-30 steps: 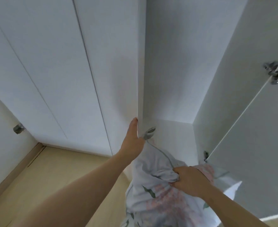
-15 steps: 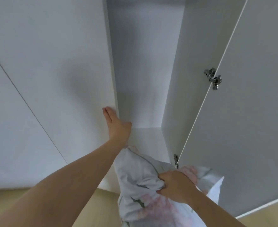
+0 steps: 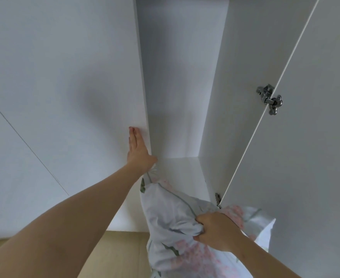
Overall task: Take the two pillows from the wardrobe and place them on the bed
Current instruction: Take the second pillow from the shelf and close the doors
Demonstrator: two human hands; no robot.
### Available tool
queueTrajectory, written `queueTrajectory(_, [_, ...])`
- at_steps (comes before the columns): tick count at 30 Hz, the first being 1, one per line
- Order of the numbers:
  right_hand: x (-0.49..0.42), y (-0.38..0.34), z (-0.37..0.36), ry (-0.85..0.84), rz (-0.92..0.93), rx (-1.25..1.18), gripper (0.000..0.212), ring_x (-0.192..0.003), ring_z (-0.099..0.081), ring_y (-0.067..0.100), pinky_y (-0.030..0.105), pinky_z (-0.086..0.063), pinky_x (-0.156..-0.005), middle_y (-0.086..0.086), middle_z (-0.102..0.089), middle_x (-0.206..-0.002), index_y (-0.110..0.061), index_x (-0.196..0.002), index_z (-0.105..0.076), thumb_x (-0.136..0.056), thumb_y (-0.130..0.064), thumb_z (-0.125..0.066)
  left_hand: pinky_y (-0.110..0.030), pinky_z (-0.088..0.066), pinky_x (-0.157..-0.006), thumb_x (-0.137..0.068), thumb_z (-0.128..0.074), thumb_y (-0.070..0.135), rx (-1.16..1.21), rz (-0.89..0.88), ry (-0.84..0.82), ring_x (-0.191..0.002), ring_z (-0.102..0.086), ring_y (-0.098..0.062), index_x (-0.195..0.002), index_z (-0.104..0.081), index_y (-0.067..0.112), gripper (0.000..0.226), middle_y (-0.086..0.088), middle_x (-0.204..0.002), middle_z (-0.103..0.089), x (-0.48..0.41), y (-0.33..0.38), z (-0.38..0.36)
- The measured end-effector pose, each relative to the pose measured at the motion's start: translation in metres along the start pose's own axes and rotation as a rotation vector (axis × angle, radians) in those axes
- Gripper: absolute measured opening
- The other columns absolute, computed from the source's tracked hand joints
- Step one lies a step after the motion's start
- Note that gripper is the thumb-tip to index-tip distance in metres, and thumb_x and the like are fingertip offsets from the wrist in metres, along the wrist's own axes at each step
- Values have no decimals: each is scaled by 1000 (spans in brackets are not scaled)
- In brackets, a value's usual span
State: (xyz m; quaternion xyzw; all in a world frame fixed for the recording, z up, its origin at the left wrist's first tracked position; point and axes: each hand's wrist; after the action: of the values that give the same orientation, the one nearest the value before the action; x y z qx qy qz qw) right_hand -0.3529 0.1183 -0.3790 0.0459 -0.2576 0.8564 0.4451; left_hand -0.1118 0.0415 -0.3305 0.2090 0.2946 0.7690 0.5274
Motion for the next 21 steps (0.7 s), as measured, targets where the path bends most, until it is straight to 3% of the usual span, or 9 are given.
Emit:
queueTrajectory(4, [-5,-5,5,8,-4,10,32,-63,-45,12,11,-27,-49,-13,-40,-57,-28,-58,-36,-82,-30,-57,-49,-15,-118,-81,-67,15,-199,-86,-89,-145,13,-21,-145,18,12,107,-1,-155,25,-4,-7,13])
queueTrajectory(9, [-8,-14,15,31,1,46,37,-66,-44,10,11,-26,-50,-15,-38,-59,-31,-57,-31,-84,-32,-57,-55,4,-117,-73,-71,45,-532,-454,-541,-142,22,-23,-147,10,23,112,2,-156,22,46,10,15])
queueTrajectory(13, [-8,-24,24,62,28,33,16,-72,-46,12,12,-27,-51,-16,-38,-59,-22,-71,-55,-85,-31,-58,-61,13,-109,-65,-72,56,-724,-583,-739,-141,26,-26,-147,9,25,119,3,-156,20,91,2,-13])
queueTrajectory(16, [-4,-31,26,85,58,45,21,-56,-40,4,13,-27,-50,-15,-37,-57,-25,-66,-51,-86,-29,-57,-59,4,-112,-71,-68,53,-683,-606,-602,-146,2,-21,-145,-17,25,94,4,-157,-14,103,-9,-30])
queueTrajectory(18, [2,-37,22,86,69,27,16,-53,-36,-1,12,-28,-50,-16,-38,-57,-20,-74,-60,-87,-29,-56,-53,0,-114,-75,-62,54,-643,-637,-458,-141,-23,-19,-134,-37,25,70,6,-145,-38,109,-13,-33])
queueTrajectory(19, [4,-40,19,83,70,5,17,-53,-36,-2,12,-30,-50,-17,-38,-57,-17,-78,-63,-88,-30,-56,-50,-2,-114,-76,-60,56,-645,-658,-415,-135,-32,-19,-128,-42,24,64,5,-138,-45,111,-14,-35])
queueTrajectory(21, [10,-47,13,78,80,-18,26,-52,-37,-1,12,-31,-48,-15,-38,-55,-28,-64,-52,-89,-32,-55,-46,-6,-115,-78,-57,57,-675,-702,-392,-127,-39,-20,-122,-46,21,58,2,-131,-51,119,-19,-36])
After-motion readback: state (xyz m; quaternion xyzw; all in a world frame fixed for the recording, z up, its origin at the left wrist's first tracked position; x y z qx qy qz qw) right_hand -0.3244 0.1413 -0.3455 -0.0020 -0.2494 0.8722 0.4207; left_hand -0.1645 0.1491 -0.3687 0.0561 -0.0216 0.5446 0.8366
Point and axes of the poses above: each hand's wrist, its own x-axis away from the middle knuckle, its own z-axis out of the back of the hand, y = z × x
